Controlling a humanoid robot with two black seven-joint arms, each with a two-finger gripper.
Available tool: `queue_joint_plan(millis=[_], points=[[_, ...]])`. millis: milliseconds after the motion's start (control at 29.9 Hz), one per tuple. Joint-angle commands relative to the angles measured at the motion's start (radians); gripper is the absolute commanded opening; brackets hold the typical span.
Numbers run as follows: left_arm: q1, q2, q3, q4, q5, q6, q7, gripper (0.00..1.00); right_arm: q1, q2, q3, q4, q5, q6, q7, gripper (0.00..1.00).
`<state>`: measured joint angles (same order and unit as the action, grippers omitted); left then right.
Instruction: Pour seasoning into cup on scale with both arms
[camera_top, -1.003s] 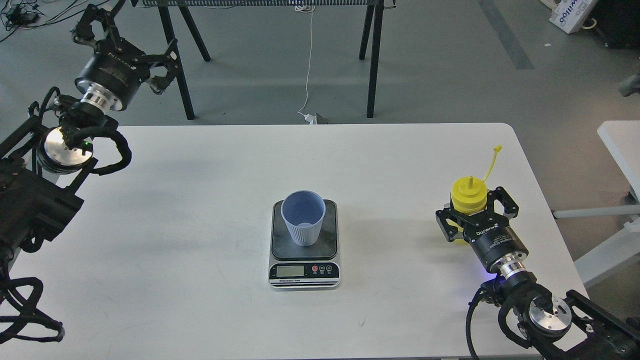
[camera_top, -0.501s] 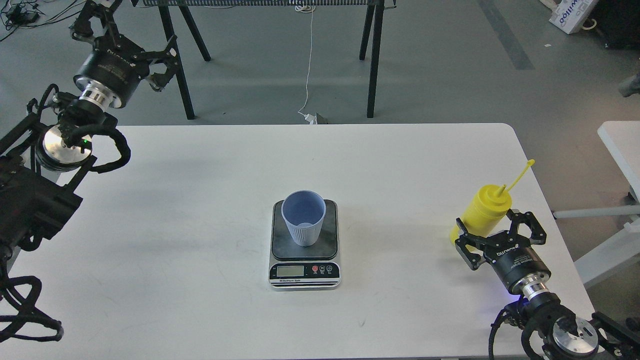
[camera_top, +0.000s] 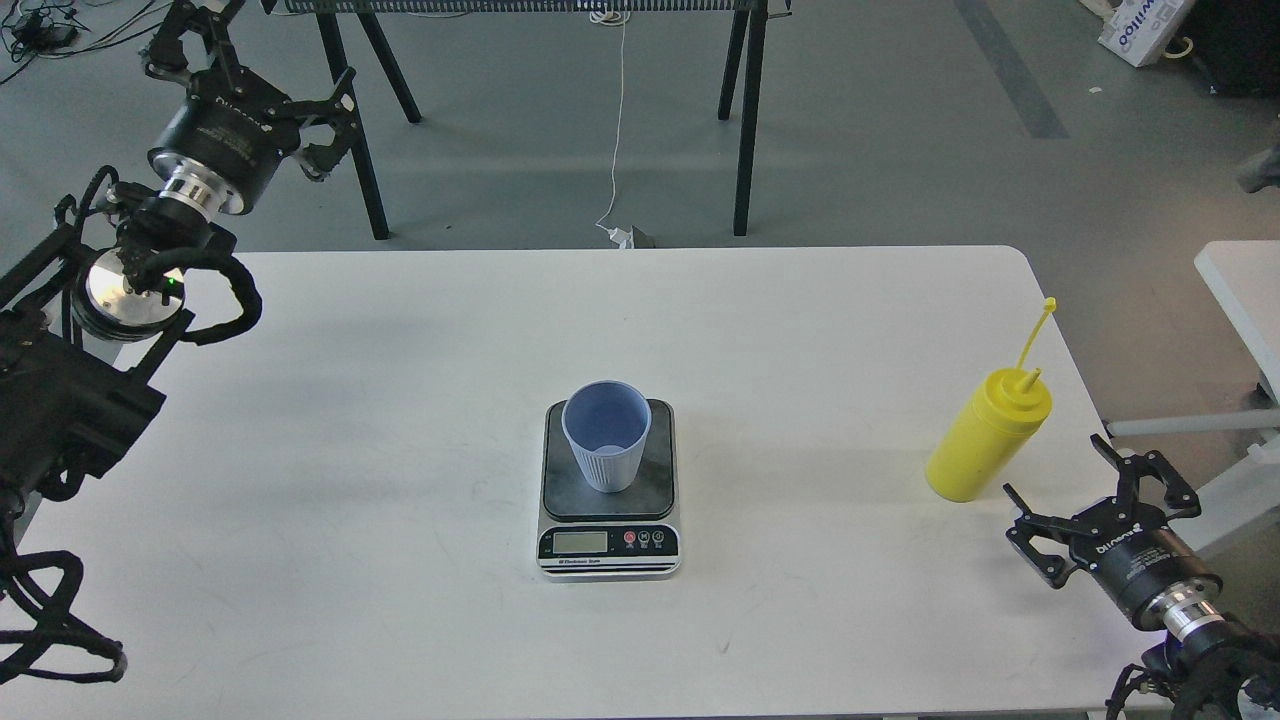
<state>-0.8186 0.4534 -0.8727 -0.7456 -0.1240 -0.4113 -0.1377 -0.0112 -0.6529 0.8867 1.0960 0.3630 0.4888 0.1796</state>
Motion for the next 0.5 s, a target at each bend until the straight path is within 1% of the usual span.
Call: queue_joint_plan(millis=[0,134,234,334,468], points=[[0.001,0.001,-0.002,0.000,0.000,-0.001,0.000,1.00,0.023,-0.089,0.003,0.019,-0.009,0.000,0.001,0.99],[0.001,-0.004,-0.002,0.000,0.000,-0.001,0.000,1.00,0.128,-0.175,0.024,0.010,-0.084,0.000,0.003,0.99],[0.000,-0.004,-0.002,0.000,0.000,-0.001,0.001,1.00,0.195,-0.205,0.052,0.002,-0.145,0.000,0.004,0.99],[-0.004,-0.004,-0.002,0.000,0.001,-0.001,0.001,1.00,0.299,-0.197,0.081,-0.010,-0.231,0.000,0.017,0.99],[-0.004,0.001,0.000,0.005,0.001,-0.004,0.003,1.00,0.456,-0.162,0.090,-0.091,-0.328,0.000,0.020,0.99]])
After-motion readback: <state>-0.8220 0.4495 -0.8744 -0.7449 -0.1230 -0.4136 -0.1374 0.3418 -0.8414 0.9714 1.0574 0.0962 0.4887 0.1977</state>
